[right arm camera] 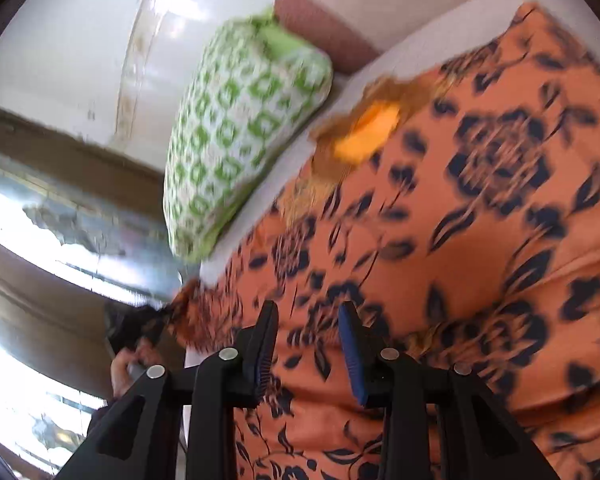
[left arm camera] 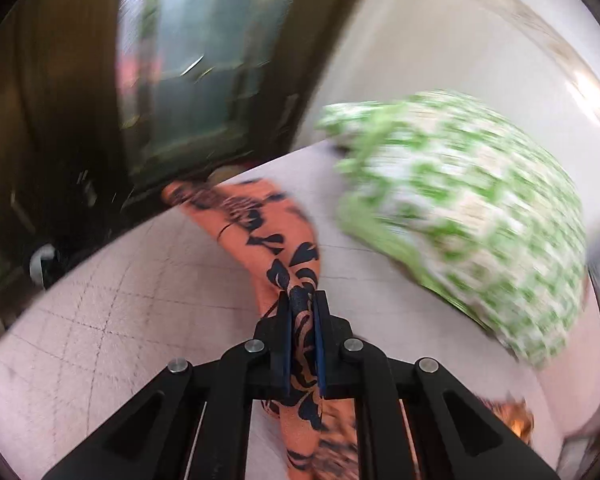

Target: Fold small clothes

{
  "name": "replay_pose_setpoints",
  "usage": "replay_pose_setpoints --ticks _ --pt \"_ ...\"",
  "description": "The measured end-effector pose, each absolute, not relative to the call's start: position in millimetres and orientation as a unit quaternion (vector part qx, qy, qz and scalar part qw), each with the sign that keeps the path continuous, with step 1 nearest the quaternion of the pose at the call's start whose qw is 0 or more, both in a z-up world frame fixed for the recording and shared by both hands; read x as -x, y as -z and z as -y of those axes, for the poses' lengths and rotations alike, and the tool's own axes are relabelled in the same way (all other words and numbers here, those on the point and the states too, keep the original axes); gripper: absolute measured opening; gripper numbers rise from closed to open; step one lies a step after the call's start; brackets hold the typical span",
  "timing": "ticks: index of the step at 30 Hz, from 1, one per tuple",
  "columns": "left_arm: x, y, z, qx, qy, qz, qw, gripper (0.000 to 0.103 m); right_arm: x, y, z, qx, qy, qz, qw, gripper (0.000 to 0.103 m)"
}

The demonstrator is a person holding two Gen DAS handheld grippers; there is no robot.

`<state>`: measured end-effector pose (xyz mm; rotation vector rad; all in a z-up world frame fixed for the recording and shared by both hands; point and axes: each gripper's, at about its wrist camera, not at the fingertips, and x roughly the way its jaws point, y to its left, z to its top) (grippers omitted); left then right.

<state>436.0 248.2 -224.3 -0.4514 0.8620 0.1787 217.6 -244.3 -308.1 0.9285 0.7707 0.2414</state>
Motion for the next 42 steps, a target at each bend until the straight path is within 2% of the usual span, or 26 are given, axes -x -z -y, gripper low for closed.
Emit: replay_pose_setpoints --ticks 3,9,14,16,17,18,19,20,21,22,23,27,29,34,37,38,39,40,42 --pt "-420.9 189.0 -203.6 0.180 -0.038 -0.397 0.899 0.009 -209.0 295.9 274.3 -0.450 -0.073 -0.330 0.827 0.035" --pt "-379.7 133.9 -57.2 0.096 0.089 -0.370 0.920 0.009 -186.9 283.1 341.6 -0.503 -0.007 -0.274 0.820 0.035" --pt "-335.4 132.0 100.5 0.014 0.226 -0.375 0.899 0.010 -159.5 269.4 396.7 -0.538 0.042 -0.213 0.814 0.035" --pt "-323.3 144.0 151.8 -0.026 0.267 -0.394 0.879 0.026 -147.0 268.0 417.6 -0.549 0.062 -0.196 0.810 0.035" --pt "-315.3 149.2 173.7 -0.048 0.289 -0.402 0.867 0.038 -141.2 267.6 426.9 -0.556 0.071 -0.189 0.806 0.035" --pt "-308.0 151.6 184.0 -0.058 0.299 -0.401 0.864 0.041 -135.9 268.3 435.7 -0.565 0.075 -0.183 0.801 0.038" --pt "-302.7 152.2 185.7 -0.056 0.303 -0.395 0.865 0.043 -134.1 269.0 439.8 -0.571 0.074 -0.180 0.798 0.050" --pt "-298.5 152.1 182.8 -0.046 0.305 -0.389 0.868 0.053 -132.3 269.5 443.6 -0.578 0.069 -0.176 0.794 0.062" --pt "-296.6 151.7 175.2 -0.025 0.304 -0.382 0.872 0.067 -131.8 269.8 446.0 -0.585 0.061 -0.172 0.790 0.075" --pt "-295.5 153.1 158.7 0.006 0.288 -0.375 0.881 0.072 -134.0 269.4 446.9 -0.586 0.051 -0.172 0.790 0.075" --pt "-295.7 157.7 147.6 0.026 0.266 -0.371 0.889 0.077 -139.4 268.1 445.2 -0.579 0.041 -0.181 0.794 0.075" --pt "-297.2 193.6 94.4 0.077 0.151 -0.385 0.907 0.077 -171.3 281.5 430.8 -0.568 -0.015 -0.232 0.789 0.075" --pt "-303.2 219.3 74.3 0.087 0.095 -0.410 0.903 0.077 -179.7 296.1 423.7 -0.580 -0.023 -0.256 0.773 0.074" --pt "-316.9 268.0 28.7 0.111 0.019 -0.434 0.894 0.077 -188.6 298.2 416.5 -0.564 -0.047 -0.238 0.789 0.050" --pt "-337.9 298.4 16.5 0.087 -0.017 -0.484 0.870 0.076 -204.1 309.5 402.1 -0.524 -0.006 -0.292 0.800 0.050" --pt "-339.4 300.8 17.3 0.075 -0.016 -0.484 0.872 0.076 -211.9 323.0 399.6 -0.516 0.023 -0.329 0.790 0.048" --pt "-337.8 297.9 24.1 0.047 -0.016 -0.479 0.876 0.076 -218.3 339.0 398.1 -0.518 0.042 -0.361 0.775 0.033" --pt "-337.5 295.5 28.3 0.032 -0.016 -0.482 0.875 0.076 -218.6 343.5 397.5 -0.515 0.052 -0.363 0.775 0.029" --pt "-334.1 286.0 29.2 0.032 -0.008 -0.476 0.879 0.076 -218.3 331.1 393.9 -0.501 0.058 -0.362 0.784 0.030"
